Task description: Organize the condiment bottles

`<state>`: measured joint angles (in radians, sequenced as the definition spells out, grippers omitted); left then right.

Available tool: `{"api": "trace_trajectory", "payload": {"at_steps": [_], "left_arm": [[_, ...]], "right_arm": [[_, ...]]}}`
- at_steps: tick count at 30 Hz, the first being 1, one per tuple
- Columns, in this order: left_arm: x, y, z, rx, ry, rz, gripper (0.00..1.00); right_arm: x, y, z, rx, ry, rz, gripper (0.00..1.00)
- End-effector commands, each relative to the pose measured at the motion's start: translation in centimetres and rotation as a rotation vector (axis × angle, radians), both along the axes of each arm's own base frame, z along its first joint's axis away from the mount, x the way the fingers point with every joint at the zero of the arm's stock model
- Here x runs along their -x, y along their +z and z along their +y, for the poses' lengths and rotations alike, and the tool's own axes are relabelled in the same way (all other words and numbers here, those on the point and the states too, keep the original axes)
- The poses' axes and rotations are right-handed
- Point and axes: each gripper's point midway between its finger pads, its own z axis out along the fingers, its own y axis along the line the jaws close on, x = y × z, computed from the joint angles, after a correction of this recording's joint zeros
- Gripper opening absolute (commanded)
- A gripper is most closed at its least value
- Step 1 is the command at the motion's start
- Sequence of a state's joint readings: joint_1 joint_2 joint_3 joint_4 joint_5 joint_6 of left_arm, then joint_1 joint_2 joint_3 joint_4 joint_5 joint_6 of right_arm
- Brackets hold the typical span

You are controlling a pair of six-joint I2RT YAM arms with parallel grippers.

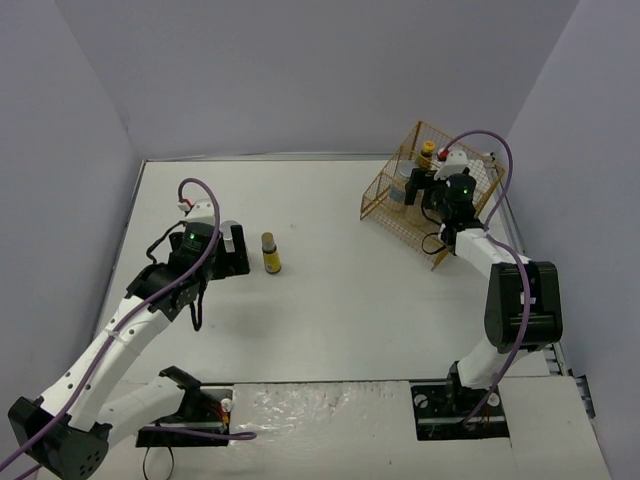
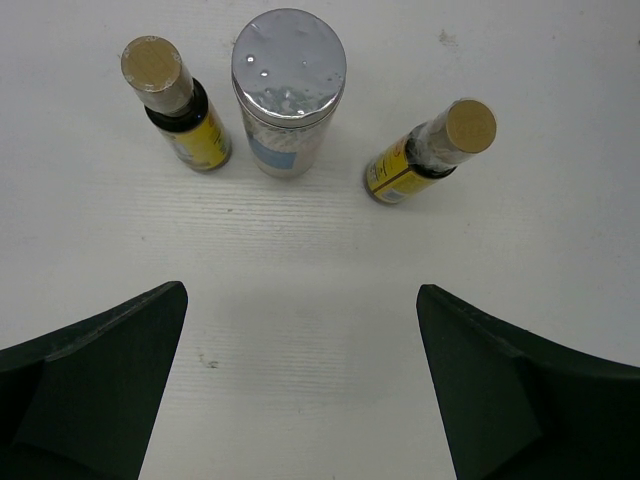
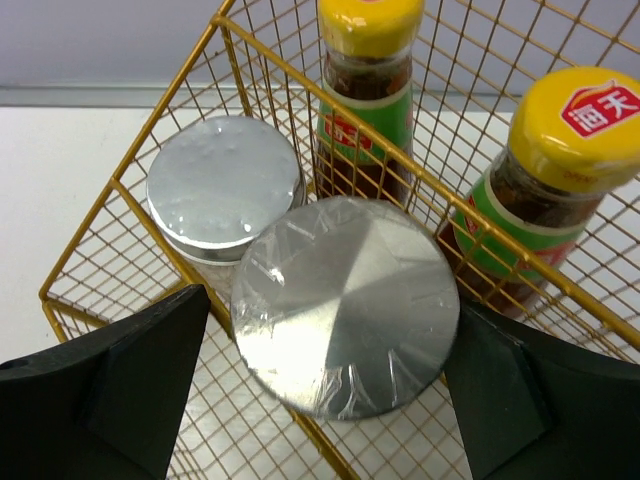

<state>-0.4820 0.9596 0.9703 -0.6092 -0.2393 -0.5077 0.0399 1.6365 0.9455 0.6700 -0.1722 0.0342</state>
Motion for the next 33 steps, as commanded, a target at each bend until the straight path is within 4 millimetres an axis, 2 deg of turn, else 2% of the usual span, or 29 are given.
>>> {"api": "trace_trajectory", "payload": {"at_steps": [1, 4, 6, 7, 11, 14, 16, 20, 25, 30, 33], "left_arm": [[-1.2, 3.2, 0.5, 0.039, 0.081, -0.071, 0.97], [-1.6, 3.4, 1.1, 0.019, 0.131, -0.058, 0.97], [-1.9, 3.6, 1.6, 0.007, 0.167, -0.049, 0.97], [-2.2, 3.7, 1.9, 0.004, 0.185, -0.044, 0.97], [-3.3, 3.6, 2.6, 0.001, 0.234, -0.012, 0.97], [-4.5, 3.4, 3.2, -0.001, 0.269, 0.018, 0.97], [-5.2, 3.1, 3.7, 0.005, 0.291, 0.037, 0.97], [-7.1, 2.4, 4.5, 0.019, 0.328, 0.061, 0.97], [-9.3, 1.7, 5.5, 0.004, 0.367, 0.084, 0.97], [-10.7, 2.1, 3.9, 0.068, 0.301, 0.055, 0.97], [-10.3, 2.4, 2.7, 0.085, 0.254, 0.032, 0.97]], "right_arm": [[1.6, 4.7, -0.2, 0.008, 0.002, -0.033, 0.91], [2.8, 7.0, -0.3, -0.006, -0.007, -0.031, 0.94], [3.6, 9.9, 0.0, -0.025, -0.001, -0.053, 0.98], [4.0, 10.7, 0.1, -0.031, 0.001, -0.052, 1.00], [5.9, 12.6, 0.0, -0.043, -0.012, -0.056, 1.00], [7.4, 13.1, -0.2, -0.052, -0.029, -0.044, 1.00], [8.7, 14.5, 0.0, -0.074, -0.020, -0.074, 1.00], [10.6, 15.2, 0.9, -0.110, 0.019, -0.096, 1.00], [12.6, 15.0, 2.3, -0.146, 0.089, -0.101, 1.00], [13.8, 13.6, 2.9, -0.159, 0.114, -0.070, 1.00], [14.4, 13.3, 3.1, -0.162, 0.128, -0.067, 1.00]]}}
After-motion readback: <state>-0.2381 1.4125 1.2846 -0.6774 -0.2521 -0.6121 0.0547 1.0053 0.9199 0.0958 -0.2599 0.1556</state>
